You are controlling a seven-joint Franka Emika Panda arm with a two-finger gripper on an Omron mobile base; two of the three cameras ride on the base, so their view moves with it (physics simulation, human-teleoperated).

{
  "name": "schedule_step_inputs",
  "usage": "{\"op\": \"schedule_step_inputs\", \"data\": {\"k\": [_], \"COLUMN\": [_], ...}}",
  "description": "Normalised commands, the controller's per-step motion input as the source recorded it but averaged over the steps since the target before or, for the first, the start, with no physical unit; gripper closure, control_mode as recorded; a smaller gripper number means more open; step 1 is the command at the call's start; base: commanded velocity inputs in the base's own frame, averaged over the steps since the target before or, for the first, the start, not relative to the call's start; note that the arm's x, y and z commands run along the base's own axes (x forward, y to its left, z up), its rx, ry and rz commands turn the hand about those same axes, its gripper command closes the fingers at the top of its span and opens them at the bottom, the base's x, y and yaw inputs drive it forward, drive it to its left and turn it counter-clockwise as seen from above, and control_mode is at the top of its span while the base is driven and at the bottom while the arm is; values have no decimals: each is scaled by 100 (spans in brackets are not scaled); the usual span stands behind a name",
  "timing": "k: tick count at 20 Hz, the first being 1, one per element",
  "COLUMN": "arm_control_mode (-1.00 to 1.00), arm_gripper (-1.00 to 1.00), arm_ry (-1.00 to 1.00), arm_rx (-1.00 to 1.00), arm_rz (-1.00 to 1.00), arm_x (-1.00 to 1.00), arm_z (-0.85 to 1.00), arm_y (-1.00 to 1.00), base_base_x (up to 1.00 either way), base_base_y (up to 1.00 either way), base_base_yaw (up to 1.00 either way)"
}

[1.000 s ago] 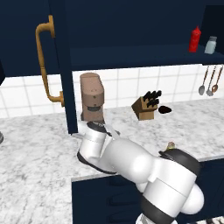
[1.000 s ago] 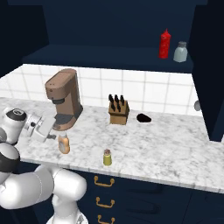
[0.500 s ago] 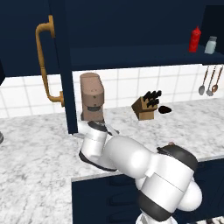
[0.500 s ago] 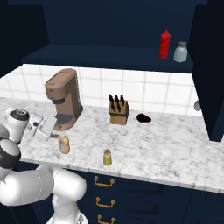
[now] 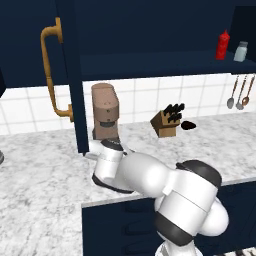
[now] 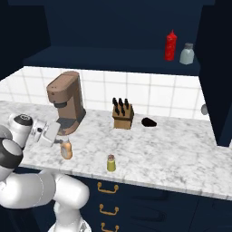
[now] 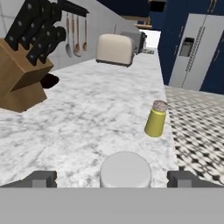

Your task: Put the shaker and condiment bottle from the counter next to their counterparts in the cabinet.

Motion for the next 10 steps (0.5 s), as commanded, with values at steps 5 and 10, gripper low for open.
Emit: {"op": "schedule_step_inputs", "data": {"k": [5, 10], "arm_control_mode": [-100, -100], "arm_gripper": [-100, -100], "arm_ry": [0, 0], "arm_rx": [0, 0], "arm_rz": [2, 0], "arm_x": [9, 0], "arm_z": [-13, -20], "arm_y": [0, 0], "base_base_x": [0, 0], "base_base_y": [0, 0], "base_base_yaw": [0, 0]}}
